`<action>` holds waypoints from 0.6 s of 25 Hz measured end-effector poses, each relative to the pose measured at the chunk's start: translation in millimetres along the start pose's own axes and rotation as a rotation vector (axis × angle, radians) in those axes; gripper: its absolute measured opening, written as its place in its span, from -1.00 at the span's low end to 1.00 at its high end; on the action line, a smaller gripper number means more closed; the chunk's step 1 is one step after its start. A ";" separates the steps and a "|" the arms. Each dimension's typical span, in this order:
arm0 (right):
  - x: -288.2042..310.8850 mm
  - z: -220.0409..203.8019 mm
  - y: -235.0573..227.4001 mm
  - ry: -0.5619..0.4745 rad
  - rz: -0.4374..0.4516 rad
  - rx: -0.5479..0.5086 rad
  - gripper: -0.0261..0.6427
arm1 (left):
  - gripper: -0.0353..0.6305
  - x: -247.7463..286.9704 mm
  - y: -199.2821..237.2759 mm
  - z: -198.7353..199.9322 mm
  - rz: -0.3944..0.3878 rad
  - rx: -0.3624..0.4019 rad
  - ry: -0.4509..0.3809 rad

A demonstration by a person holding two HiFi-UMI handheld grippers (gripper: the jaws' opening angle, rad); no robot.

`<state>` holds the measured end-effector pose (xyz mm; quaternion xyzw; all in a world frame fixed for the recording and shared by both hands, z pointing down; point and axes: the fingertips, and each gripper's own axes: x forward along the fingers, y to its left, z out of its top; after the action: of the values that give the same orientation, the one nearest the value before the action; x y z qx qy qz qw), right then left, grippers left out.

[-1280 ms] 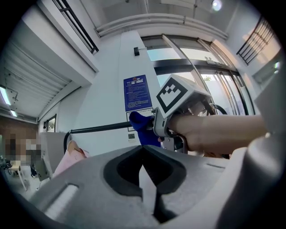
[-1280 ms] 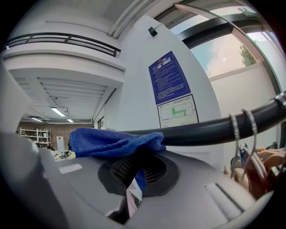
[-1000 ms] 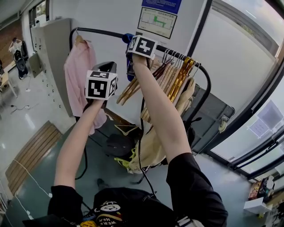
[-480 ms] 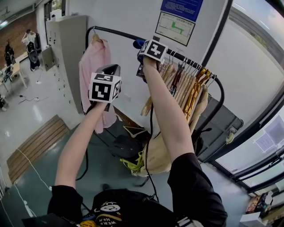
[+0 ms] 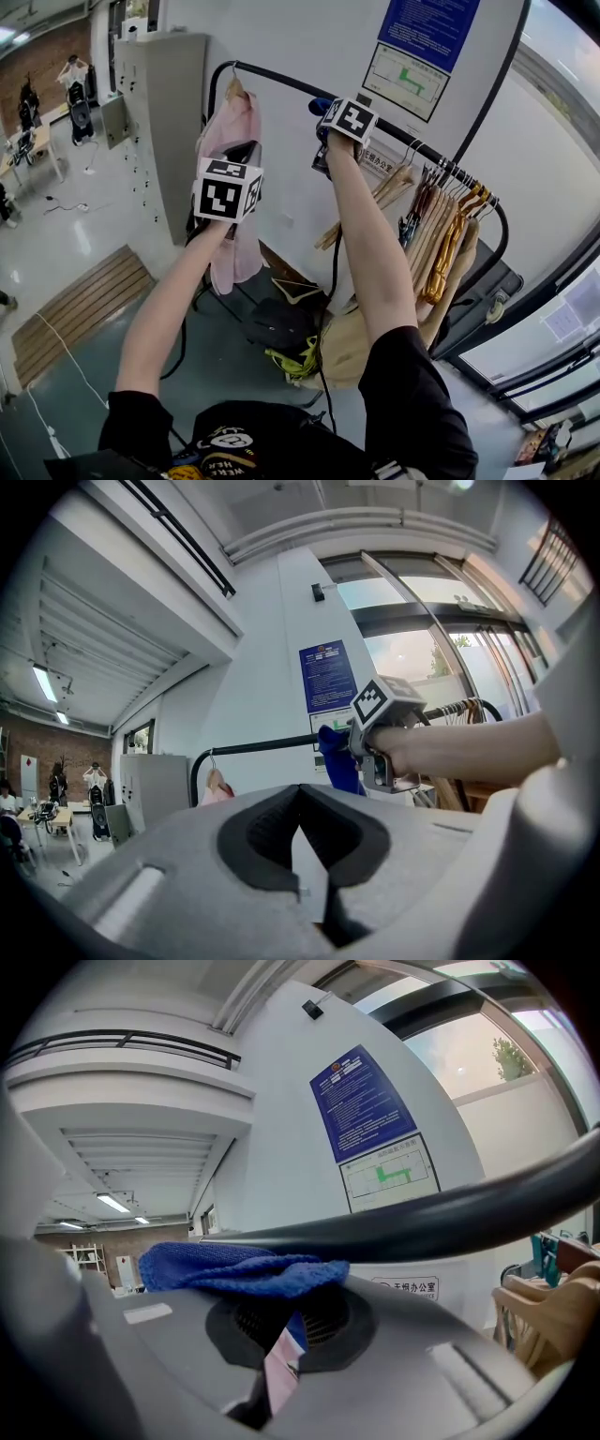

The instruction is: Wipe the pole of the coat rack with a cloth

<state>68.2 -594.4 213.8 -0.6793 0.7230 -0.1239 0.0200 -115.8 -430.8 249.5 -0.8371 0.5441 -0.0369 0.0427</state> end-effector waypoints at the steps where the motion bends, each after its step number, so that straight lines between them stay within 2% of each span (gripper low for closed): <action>1: 5.1 -0.1 6.4 -0.001 0.002 -0.005 -0.92 | -0.89 1.4 6.4 -0.3 -0.002 -0.003 -0.003; 7: 34.5 -3.7 37.7 0.015 0.026 -0.016 -0.92 | -0.89 13.5 38.8 -0.6 0.015 -0.021 -0.012; 15: 83.7 -7.3 74.1 0.045 0.100 -0.025 -0.92 | -0.89 40.7 71.6 3.5 0.082 -0.023 -0.011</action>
<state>-12.1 -672.6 217.3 -0.6397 0.7578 -0.1288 0.0015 -163.9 -496.9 238.6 -0.8148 0.5780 -0.0241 0.0377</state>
